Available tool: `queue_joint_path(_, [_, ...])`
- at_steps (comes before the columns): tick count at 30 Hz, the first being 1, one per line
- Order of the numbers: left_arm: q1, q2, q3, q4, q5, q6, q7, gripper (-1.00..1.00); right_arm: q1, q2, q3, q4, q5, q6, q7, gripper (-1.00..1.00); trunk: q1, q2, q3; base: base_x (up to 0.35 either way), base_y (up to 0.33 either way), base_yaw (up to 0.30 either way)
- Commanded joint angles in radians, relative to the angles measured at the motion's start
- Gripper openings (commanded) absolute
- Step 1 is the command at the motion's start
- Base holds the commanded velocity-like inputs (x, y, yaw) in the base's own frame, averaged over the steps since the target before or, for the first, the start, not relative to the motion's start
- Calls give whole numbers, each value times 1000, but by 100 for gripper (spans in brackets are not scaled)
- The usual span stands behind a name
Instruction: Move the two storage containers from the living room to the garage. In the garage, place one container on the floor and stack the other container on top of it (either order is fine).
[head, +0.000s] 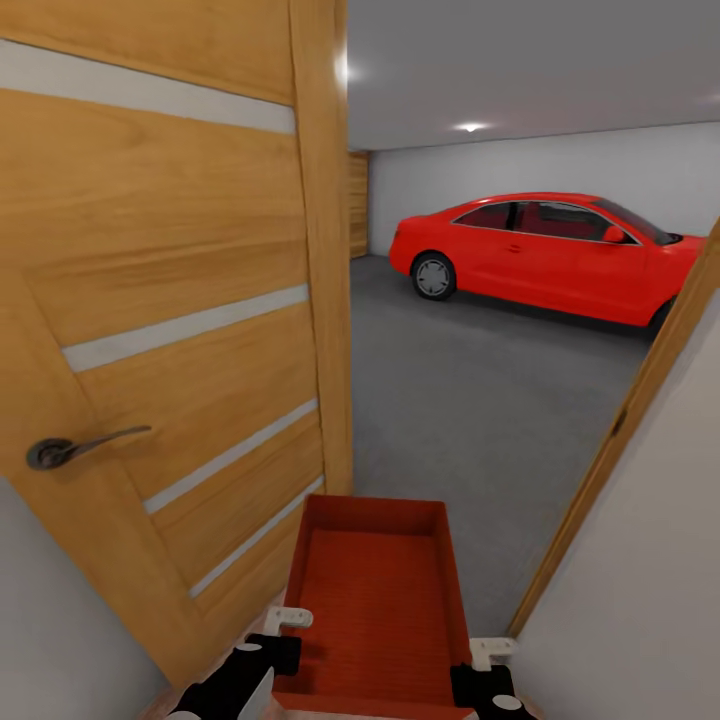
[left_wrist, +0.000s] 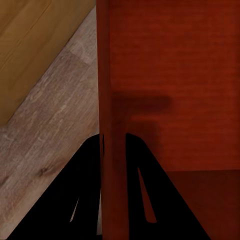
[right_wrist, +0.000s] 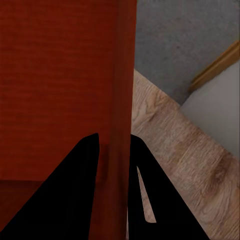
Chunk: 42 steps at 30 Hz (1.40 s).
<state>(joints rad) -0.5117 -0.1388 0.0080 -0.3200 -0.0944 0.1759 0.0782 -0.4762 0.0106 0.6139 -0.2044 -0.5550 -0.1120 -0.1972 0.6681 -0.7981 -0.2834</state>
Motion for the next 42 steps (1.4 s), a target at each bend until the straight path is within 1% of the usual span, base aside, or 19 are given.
queue_joint_path(1, [1, -1, -24, 1, 7, 5, -1, -100, -2, 0, -5, 0, -5, -6, -4, -100, 0, -1, -1, 119, 130, -5])
queue_joint_path(6, [1, -2, -25, 1, 6, 5, -1, -100, -2, 2, -5, 0, -5, -5, -5, -100, 0, -1, -1, 39, 40, -160])
queue_joint_path(30, [1, -2, -24, 1, 5, 4, 0, -100, -2, 2, -5, 0, -5, -5, -4, -100, 0, -1, -1, 1, 1, -286])
queue_joint_path(34, [1, -2, -25, 1, 6, 5, -1, -100, -2, 2, -5, 0, -5, -5, -4, -100, 0, -1, -1, 38, 92, -92])
queue_joint_path(42, [1, -2, -25, 1, 5, 5, -1, -100, -2, 2, -5, 0, -5, -5, -4, -100, 0, -1, -1, 130, 277, -6])
